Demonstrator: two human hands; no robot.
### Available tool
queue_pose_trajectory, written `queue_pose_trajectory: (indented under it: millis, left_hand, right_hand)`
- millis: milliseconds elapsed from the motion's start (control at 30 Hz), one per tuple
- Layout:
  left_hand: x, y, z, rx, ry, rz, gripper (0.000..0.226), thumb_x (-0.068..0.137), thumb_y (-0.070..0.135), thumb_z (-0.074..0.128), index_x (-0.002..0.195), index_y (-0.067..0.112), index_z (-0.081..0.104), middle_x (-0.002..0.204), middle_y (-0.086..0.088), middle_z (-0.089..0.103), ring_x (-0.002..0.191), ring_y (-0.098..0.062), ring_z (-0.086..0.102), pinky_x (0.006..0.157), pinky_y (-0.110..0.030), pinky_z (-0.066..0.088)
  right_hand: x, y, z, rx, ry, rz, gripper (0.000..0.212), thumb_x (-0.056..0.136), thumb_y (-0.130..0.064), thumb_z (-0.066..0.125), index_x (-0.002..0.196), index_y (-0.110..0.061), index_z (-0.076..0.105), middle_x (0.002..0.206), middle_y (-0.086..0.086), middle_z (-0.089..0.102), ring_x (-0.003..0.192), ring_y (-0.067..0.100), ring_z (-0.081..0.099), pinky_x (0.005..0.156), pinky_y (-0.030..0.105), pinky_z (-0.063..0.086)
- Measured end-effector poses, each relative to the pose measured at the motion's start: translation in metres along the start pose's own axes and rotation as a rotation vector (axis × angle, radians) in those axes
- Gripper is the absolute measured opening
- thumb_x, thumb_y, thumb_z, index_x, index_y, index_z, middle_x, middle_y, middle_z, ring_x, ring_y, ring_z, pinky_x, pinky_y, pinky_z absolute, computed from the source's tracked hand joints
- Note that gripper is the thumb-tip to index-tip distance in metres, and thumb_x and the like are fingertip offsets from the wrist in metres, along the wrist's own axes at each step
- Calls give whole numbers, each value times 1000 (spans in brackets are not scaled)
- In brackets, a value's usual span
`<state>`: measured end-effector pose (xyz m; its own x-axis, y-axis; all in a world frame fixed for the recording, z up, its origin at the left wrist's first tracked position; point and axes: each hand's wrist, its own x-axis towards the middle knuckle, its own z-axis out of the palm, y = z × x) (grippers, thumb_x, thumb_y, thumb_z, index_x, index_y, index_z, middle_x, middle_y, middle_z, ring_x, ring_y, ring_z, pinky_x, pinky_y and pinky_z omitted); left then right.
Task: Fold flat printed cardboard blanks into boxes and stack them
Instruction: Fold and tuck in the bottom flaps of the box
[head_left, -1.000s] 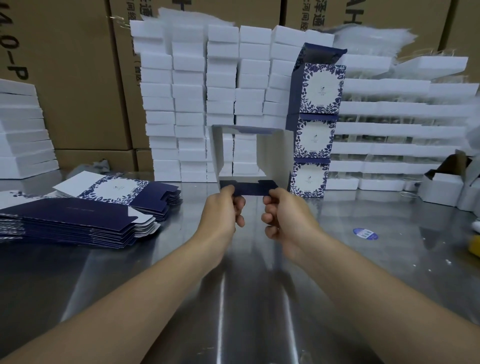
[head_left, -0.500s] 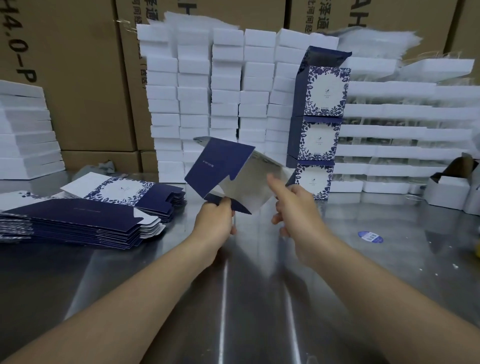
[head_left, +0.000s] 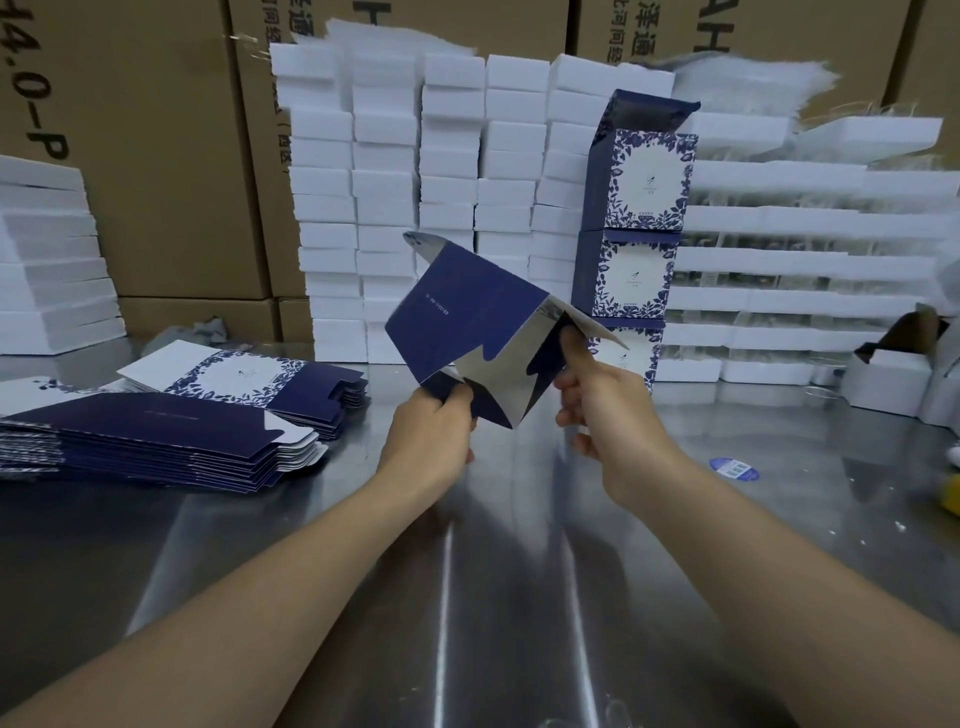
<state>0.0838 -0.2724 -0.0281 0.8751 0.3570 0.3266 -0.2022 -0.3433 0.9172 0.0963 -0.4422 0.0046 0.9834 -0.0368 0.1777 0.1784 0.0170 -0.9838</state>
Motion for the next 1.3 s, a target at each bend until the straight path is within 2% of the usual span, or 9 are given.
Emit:
queue_pose_trajectory:
  millis: [167, 300, 367, 433, 533, 700, 867, 1067, 1300]
  left_hand:
    - [-3, 3, -2, -65, -61, 27, 34, 83, 41, 47, 85, 12, 64, 52, 13, 53, 46, -17, 52, 74, -50, 54]
    - [-6, 9, -4, -127, -24, 54, 40, 83, 47, 45, 75, 10, 59, 51, 11, 51, 45, -16, 52, 62, -34, 40]
    - [-10, 14, -5, -104, -33, 99, 49, 87, 58, 46, 67, 13, 52, 53, 8, 48, 48, -17, 54, 62, -33, 38]
    - [-14, 17, -3, -43, -91, 143, 56, 89, 65, 48, 65, 15, 51, 59, 4, 50, 51, -19, 58, 62, -33, 38]
    - [-23, 18, 7, -35, -199, 139, 50, 95, 56, 60, 67, 14, 59, 65, 3, 56, 54, -19, 60, 63, -33, 39]
    - [-26, 21, 15, -230, -277, -37, 36, 100, 40, 63, 71, 19, 60, 56, 9, 45, 55, -15, 58, 61, -30, 41]
    - [-27, 25, 16, -324, -187, -36, 31, 98, 28, 61, 67, 22, 54, 60, 8, 48, 53, -12, 53, 63, -31, 40]
    - [-27, 29, 12, -367, -182, -7, 25, 97, 24, 59, 73, 17, 55, 63, -1, 51, 55, -13, 51, 65, -33, 40]
    - [-33, 34, 12, -424, -248, -52, 27, 100, 34, 65, 79, 18, 60, 69, -6, 49, 60, -16, 52, 70, -35, 41]
  right_hand:
    - [0, 1, -3, -177, -55, -157, 58, 96, -74, 51, 79, -19, 56, 54, -10, 52, 48, 10, 55, 60, 30, 39]
    - [3, 5, -2, -242, 44, -297, 45, 104, -51, 41, 75, -26, 65, 59, 1, 50, 56, 19, 48, 54, 34, 40]
    - [5, 6, -2, -242, 99, -272, 43, 103, -41, 35, 86, -15, 64, 67, 9, 52, 64, 24, 46, 61, 42, 40]
    - [4, 8, 0, -205, 129, -238, 48, 106, -33, 30, 95, -8, 70, 68, 3, 64, 65, 25, 47, 63, 40, 41]
    - [-1, 10, 5, -38, 159, -168, 50, 108, -29, 31, 90, -19, 77, 50, -14, 57, 52, 18, 44, 53, 31, 35]
    - [-4, 4, 10, 110, 216, -33, 48, 111, -39, 36, 75, -19, 60, 50, -4, 46, 39, 11, 41, 49, 29, 33]
    - [-11, 1, 14, 222, 99, 34, 40, 107, -48, 46, 83, -19, 59, 51, -7, 45, 40, 9, 41, 39, 22, 32]
    - [-25, -1, 23, 117, -156, 33, 25, 91, -29, 60, 70, -18, 53, 54, -1, 45, 47, 15, 43, 48, 26, 33]
    - [-28, -3, 24, 207, -147, 52, 32, 94, -20, 57, 63, -19, 48, 51, -3, 40, 42, 13, 39, 42, 21, 29]
